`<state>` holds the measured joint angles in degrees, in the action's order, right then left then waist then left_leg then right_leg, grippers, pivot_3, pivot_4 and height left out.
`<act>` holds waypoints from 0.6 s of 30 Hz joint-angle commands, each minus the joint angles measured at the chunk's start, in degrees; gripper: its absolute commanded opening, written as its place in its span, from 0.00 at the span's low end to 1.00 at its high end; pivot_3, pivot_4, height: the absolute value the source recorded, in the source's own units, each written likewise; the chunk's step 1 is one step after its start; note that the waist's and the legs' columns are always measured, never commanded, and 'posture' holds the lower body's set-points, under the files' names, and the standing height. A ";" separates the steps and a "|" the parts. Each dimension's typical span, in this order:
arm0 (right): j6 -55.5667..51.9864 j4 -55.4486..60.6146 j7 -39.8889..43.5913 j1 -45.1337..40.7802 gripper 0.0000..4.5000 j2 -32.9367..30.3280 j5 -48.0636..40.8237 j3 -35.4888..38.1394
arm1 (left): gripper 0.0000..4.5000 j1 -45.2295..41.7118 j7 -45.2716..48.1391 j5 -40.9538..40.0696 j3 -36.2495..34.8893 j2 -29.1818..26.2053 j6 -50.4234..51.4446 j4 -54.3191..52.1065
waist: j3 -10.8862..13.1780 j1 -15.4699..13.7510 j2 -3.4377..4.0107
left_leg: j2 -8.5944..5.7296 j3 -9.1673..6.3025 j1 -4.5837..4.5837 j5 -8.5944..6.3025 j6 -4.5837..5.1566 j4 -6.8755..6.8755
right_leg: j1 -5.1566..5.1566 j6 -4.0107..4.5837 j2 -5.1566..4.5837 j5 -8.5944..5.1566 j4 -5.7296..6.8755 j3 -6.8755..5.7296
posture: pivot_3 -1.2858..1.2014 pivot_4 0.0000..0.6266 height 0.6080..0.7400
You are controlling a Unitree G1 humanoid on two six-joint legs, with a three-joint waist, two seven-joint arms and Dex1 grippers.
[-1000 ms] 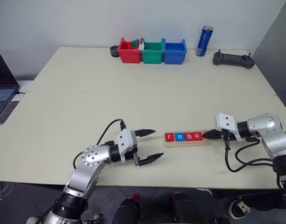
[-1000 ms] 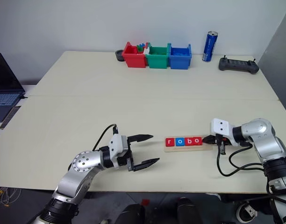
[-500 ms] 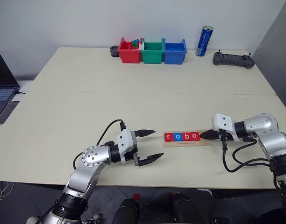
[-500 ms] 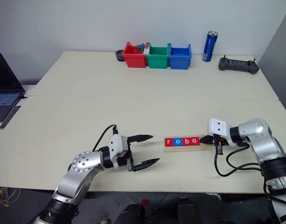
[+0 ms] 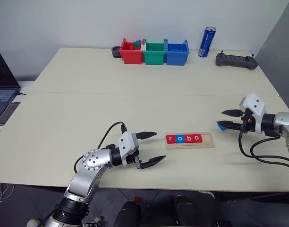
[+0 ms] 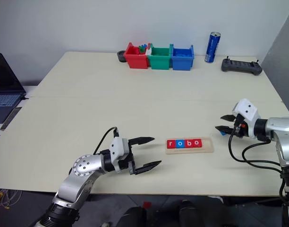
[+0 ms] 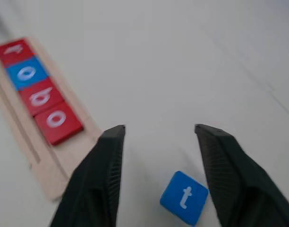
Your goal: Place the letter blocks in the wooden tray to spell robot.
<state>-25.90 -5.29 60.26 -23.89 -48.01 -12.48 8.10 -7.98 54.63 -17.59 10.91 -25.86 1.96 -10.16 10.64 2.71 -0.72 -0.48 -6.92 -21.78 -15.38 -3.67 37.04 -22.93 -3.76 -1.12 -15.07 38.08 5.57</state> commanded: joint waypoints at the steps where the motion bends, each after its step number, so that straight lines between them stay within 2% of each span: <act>1: -5.48 5.05 -7.64 2.54 0.86 1.52 -1.72 4.96 | 1.00 -1.22 0.47 -0.46 -0.28 0.29 -1.00 -0.72 | 0.00 -0.10 0.00 | 0.00 -0.02 -0.01 0.00 0.00 0.00 | 0.00 0.00 0.00 0.00 0.00 -0.02 | 0.52 0.24 1.00; 3: -8.01 6.64 -10.76 3.74 1.00 2.68 -1.87 5.69 | 1.00 -1.46 0.82 -0.54 -0.20 0.22 -1.05 -0.47 | 0.00 -0.11 0.00 | -0.02 0.01 -0.02 0.00 0.00 0.01 | 0.00 0.00 0.00 0.00 0.00 0.01 | 0.52 0.24 1.00; 7: -15.95 10.22 -17.91 5.38 1.00 5.95 -2.90 6.86 | 1.00 -1.68 1.84 -0.77 -0.31 -0.14 -0.91 -0.42 | -0.01 0.12 0.02 | 0.01 0.01 0.00 0.00 0.00 0.00 | 0.00 0.00 0.03 0.00 0.01 0.01 | 0.52 0.24 1.00; 12: -18.76 9.32 -22.00 4.71 1.00 8.25 -3.87 6.84 | 1.00 -1.48 2.23 -0.80 -0.39 -0.26 -0.67 -0.83 | -0.02 0.11 0.03 | 0.00 0.01 -0.01 0.00 0.00 0.00 | 0.00 0.00 0.03 0.00 0.00 0.01 | 0.52 0.24 1.00; 18: -17.23 5.60 -24.38 3.83 1.00 9.30 -2.37 4.22 | 1.00 -0.78 2.34 -0.75 -0.54 -0.52 -0.49 -1.57 | -0.02 0.15 0.03 | 0.00 0.02 -0.01 0.00 0.00 0.00 | 0.00 0.00 0.03 0.00 -0.01 0.01 | 0.52 0.24 1.00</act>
<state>-44.12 0.41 36.90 -18.73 -38.91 -14.74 12.05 -9.01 56.91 -17.63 10.90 -26.09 1.93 -9.75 10.62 2.85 -0.69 -0.47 -6.91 -21.79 -15.38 -3.66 37.04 -22.93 -3.76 -1.09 -15.07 38.08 5.58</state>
